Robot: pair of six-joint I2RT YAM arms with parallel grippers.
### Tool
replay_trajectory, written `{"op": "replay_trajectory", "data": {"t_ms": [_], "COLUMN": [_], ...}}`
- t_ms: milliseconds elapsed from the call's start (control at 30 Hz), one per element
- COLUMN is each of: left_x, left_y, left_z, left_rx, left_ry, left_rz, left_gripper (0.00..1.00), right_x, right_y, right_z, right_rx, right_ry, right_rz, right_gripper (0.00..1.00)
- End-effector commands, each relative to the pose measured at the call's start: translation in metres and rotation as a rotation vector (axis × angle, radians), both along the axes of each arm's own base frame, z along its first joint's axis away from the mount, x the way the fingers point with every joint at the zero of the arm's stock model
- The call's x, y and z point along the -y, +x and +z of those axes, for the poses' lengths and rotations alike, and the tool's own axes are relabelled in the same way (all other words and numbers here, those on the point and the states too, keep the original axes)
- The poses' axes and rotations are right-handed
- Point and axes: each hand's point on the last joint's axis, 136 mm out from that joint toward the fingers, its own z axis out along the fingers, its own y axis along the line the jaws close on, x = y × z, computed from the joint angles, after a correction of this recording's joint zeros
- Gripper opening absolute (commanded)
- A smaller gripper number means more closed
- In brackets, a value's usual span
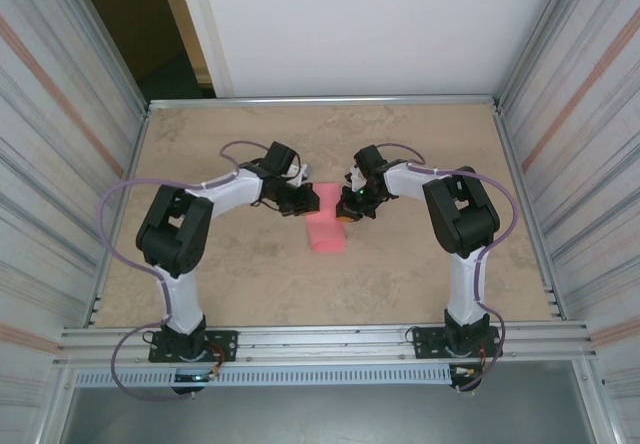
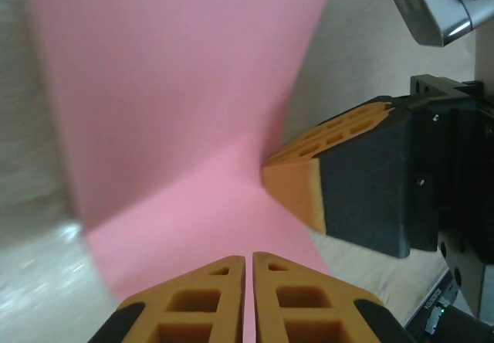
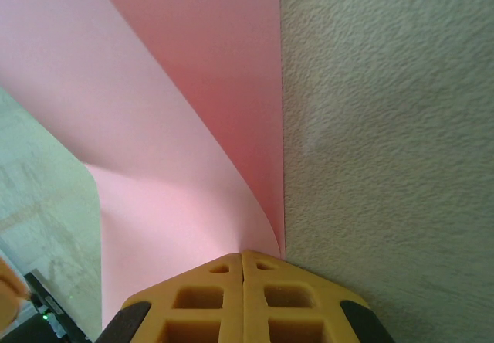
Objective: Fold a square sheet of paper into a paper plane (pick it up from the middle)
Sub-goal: First fold the square sheet of paper in half at the center of the table.
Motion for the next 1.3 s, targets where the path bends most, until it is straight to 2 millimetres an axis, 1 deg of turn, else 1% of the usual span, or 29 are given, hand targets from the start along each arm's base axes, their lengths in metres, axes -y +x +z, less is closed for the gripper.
{"op": "replay_trajectory", "data": {"t_ms": [0, 67, 167, 300, 367, 433, 500, 533, 567, 633, 700, 733, 767, 800, 900, 967, 1067, 1167, 1267], "left_x": [0.012, 0.014, 0.002, -0.028, -0.046, -0.063, -0.079, -0.084, -0.086, -0.08, -0.063, -0.056, -0.048, -0.041, -0.019, -0.006, 0.006, 0.005, -0.01], "left_y": [0.007, 0.012, 0.023, 0.032, 0.033, 0.032, 0.036, 0.039, 0.043, 0.049, 0.053, 0.052, 0.051, 0.049, 0.043, 0.04, 0.039, 0.043, 0.05], "left_z": [-0.01, -0.016, -0.028, -0.044, -0.053, -0.059, -0.056, -0.052, -0.044, -0.023, 0.004, 0.014, 0.022, 0.025, 0.021, 0.009, -0.006, -0.016, -0.029], "left_rx": [-0.029, -0.033, -0.031, -0.036, -0.052, -0.056, -0.047, -0.036, -0.016, 0.033, 0.089, 0.108, 0.128, 0.138, 0.13, 0.095, 0.053, 0.042, 0.043], "left_ry": [-0.034, -0.037, 0.011, 0.051, 0.094, 0.138, 0.152, 0.151, 0.135, 0.084, -0.005, -0.035, -0.054, -0.061, -0.097, -0.097, -0.097, -0.072, -0.015], "left_rz": [-0.005, -0.01, 0.017, 0.076, 0.094, 0.112, 0.137, 0.15, 0.16, 0.161, 0.146, 0.139, 0.128, 0.123, 0.084, 0.06, 0.041, 0.05, 0.081], "left_gripper": [0.11, 0.11, 0.11, 0.11, 0.11, 0.11, 0.1, 0.1, 0.08, 0.08, 0.08, 0.08, 0.08, 0.08, 0.09, 0.09, 0.09, 0.09, 0.08], "right_x": [0.085, 0.086, 0.088, 0.09, 0.092, 0.094, 0.094, 0.094, 0.094, 0.093, 0.093, 0.093, 0.094, 0.094, 0.094, 0.095, 0.096, 0.097, 0.099], "right_y": [-0.055, -0.055, -0.055, -0.054, -0.054, -0.054, -0.054, -0.054, -0.054, -0.054, -0.053, -0.053, -0.053, -0.053, -0.055, -0.056, -0.055, -0.056, -0.057], "right_z": [-0.095, -0.096, -0.098, -0.099, -0.1, -0.1, -0.1, -0.101, -0.101, -0.1, -0.1, -0.1, -0.1, -0.1, -0.102, -0.103, -0.103, -0.103, -0.104], "right_rx": [-0.191, -0.192, -0.191, -0.19, -0.188, -0.187, -0.186, -0.184, -0.185, -0.185, -0.181, -0.182, -0.185, -0.186, -0.193, -0.195, -0.192, -0.195, -0.197], "right_ry": [-0.449, -0.452, -0.459, -0.46, -0.466, -0.47, -0.471, -0.47, -0.47, -0.466, -0.466, -0.468, -0.47, -0.472, -0.475, -0.478, -0.482, -0.486, -0.49], "right_rz": [-0.018, -0.013, -0.012, -0.012, -0.009, -0.006, -0.004, -0.002, -0.004, -0.003, -0.002, -0.003, -0.006, -0.007, -0.004, -0.004, -0.002, -0.002, 0.0], "right_gripper": [0.06, 0.05, 0.06, 0.06, 0.06, 0.06, 0.06, 0.06, 0.06, 0.05, 0.05, 0.05, 0.05, 0.06, 0.06, 0.06, 0.06, 0.06, 0.06]}}
